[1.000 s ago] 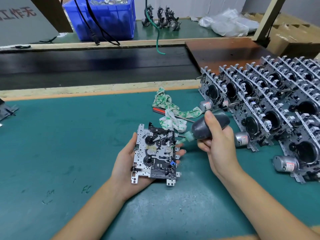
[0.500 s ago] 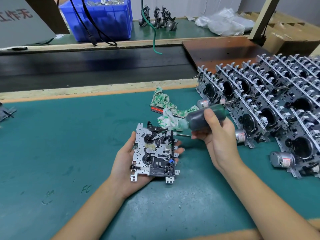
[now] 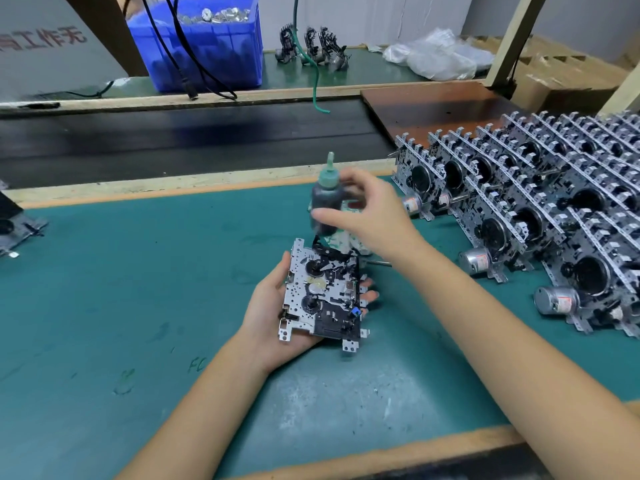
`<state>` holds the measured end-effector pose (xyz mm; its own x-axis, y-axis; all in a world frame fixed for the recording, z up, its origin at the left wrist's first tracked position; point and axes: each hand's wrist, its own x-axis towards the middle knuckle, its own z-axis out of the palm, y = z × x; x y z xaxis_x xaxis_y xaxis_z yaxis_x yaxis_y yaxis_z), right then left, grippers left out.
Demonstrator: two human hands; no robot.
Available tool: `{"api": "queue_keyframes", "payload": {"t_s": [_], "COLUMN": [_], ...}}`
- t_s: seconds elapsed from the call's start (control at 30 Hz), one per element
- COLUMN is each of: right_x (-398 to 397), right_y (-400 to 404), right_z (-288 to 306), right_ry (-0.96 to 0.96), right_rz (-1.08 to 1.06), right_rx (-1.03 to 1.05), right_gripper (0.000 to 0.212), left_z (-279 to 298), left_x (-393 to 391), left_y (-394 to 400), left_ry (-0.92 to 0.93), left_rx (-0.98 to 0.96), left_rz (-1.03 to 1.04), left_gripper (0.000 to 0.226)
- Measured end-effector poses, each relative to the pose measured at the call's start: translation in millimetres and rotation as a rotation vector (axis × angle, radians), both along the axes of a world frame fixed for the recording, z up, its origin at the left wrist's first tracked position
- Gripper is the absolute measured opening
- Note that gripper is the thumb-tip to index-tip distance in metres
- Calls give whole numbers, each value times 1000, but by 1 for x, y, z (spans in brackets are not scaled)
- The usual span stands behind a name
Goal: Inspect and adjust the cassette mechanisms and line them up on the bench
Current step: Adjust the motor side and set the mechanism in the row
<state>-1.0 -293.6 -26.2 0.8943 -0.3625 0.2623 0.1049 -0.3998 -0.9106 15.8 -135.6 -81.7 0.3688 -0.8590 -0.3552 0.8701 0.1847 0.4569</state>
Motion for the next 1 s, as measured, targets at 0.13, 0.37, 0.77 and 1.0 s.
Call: {"api": "queue_keyframes", "payload": {"t_s": [0.13, 0.37, 0.77, 1.0], "right_x": [37, 36, -115, -132], "right_y": [16, 16, -25, -35], "right_z": [-7, -5, -24, -31], "right_ry": [112, 412, 362, 352], "right_rz": [3, 62, 231, 139], "right_rx": [-88, -484, -926, -871], "right_gripper": [37, 46, 47, 59], "left_z": [1, -2, 11, 25], "left_x": [1, 2, 8, 8], "left_y": [2, 3, -6, -8], "left_ry": [-4, -23, -273, -626], "left_rx": [-12, -48, 234, 525], "left_rz": [-50, -73, -330, -311], "left_gripper": [69, 67, 51, 70]}}
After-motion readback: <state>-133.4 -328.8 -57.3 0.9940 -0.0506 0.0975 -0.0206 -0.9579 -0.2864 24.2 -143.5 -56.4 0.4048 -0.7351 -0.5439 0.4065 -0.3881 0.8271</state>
